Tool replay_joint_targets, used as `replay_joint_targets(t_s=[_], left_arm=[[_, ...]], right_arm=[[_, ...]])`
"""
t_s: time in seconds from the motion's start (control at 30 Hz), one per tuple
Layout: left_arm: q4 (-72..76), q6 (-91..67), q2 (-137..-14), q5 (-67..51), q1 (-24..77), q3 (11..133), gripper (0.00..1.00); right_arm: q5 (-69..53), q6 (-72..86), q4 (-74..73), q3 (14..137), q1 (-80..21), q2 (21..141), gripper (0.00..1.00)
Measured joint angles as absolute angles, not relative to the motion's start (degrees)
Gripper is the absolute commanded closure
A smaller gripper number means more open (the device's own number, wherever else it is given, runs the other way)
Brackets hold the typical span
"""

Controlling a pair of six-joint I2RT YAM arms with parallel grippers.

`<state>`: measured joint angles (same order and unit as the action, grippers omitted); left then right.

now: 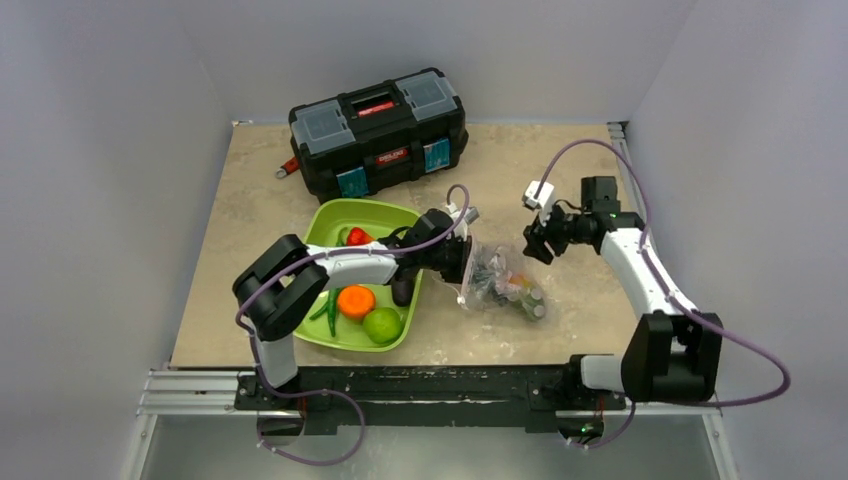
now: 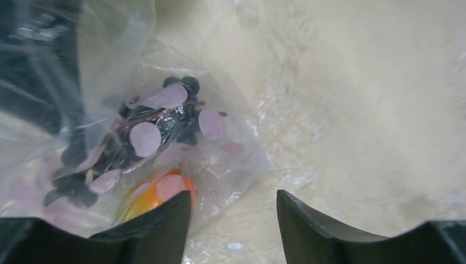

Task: Open the zip-top bag and remove the fake food
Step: Pick up the fake fruit from the zipper food storage bag.

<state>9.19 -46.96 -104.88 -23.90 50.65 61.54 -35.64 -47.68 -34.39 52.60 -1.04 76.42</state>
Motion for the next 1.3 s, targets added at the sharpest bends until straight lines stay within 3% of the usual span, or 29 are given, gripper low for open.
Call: replay_joint_targets(t_s=[0.13, 0.4, 0.5, 0.63, 0.7, 1.0, 1.3], left_arm=[[10.6, -48.2, -104.9, -23.9, 48.6, 58.9, 1.0], [15.4, -51.7, -104.9, -24.2, 47.2, 58.4, 1.0], [16.0, -52.1, -104.8, -24.5, 47.1, 58.4, 1.0], [16.6, -53.4, -104.3, -25.8, 46.5, 58.4, 1.0], [17.2, -54.0, -103.7, -26.7, 46.1, 58.3, 1.0], [19.0, -56.0, -95.4, -32.2, 42.2, 54.0, 1.0], [21.9, -58.2, -91.4, -36.7, 38.2, 48.4, 1.0]], right_arm=[[-39.8, -52.7, -40.6, 57.6, 0.0, 71.6, 0.19], [-45.2, -65.0, -52.0, 53.5, -4.4, 69.0, 0.17], [-42.9, -64.5, -50.1, 48.9, -6.2, 68.9, 0.32], [-38.5, -62.2, -43.7, 45.8, -8.0, 69.1, 0.81], [-36.2, -60.8, -40.6, 45.2, -8.2, 69.5, 0.97], [-26.5, -59.1, -23.6, 34.7, -7.8, 61.8, 1.0], [-24.3, -57.4, -15.2, 34.0, -7.5, 61.1, 1.0]])
